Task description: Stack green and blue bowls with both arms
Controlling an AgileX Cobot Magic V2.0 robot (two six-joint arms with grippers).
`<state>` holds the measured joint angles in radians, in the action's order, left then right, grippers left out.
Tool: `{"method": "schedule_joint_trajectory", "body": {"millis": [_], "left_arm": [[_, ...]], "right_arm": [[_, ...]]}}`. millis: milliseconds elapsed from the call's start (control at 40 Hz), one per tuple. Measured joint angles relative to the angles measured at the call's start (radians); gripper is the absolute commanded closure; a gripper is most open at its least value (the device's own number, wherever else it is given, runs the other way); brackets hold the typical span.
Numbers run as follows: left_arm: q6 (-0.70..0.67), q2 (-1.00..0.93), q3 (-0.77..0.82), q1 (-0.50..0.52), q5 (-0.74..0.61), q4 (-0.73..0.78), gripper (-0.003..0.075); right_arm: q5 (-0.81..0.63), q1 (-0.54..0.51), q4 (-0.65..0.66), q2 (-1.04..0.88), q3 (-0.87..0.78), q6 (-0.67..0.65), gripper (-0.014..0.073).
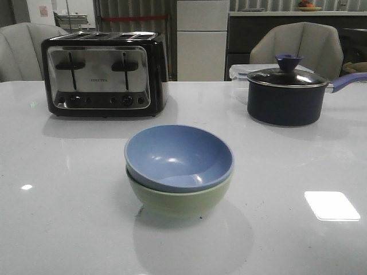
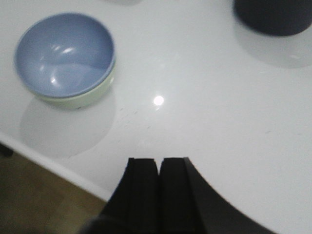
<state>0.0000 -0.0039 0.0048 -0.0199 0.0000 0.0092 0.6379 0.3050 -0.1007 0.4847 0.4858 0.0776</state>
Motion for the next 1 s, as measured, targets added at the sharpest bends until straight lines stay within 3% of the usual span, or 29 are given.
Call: {"method": "schedule_joint_trajectory", "body": {"millis": [200,350,575,1000], "left_arm": [[0.000,0.000,0.000,0.000,0.000,0.000,0.0627],[0.000,0.000,0.000,0.000,0.000,0.000,0.0627],[0.000,0.000,0.000,0.000,0.000,0.000,0.0627],[0.000,0.000,0.000,0.000,0.000,0.000,0.0627]], "right_arm": [[-0.221,-0.196,0.000,-0.203,-0.205,0.000,0.0536],[-0.361,-0.284,0.000,-0.349,-0.358,0.000,0.0536],[-0.501,-0.300,0.000,-0.476,-0.502,0.000,0.0536],[-0.557,-0.300,0.000,-0.495,-0.513,0.000,0.0536]]}}
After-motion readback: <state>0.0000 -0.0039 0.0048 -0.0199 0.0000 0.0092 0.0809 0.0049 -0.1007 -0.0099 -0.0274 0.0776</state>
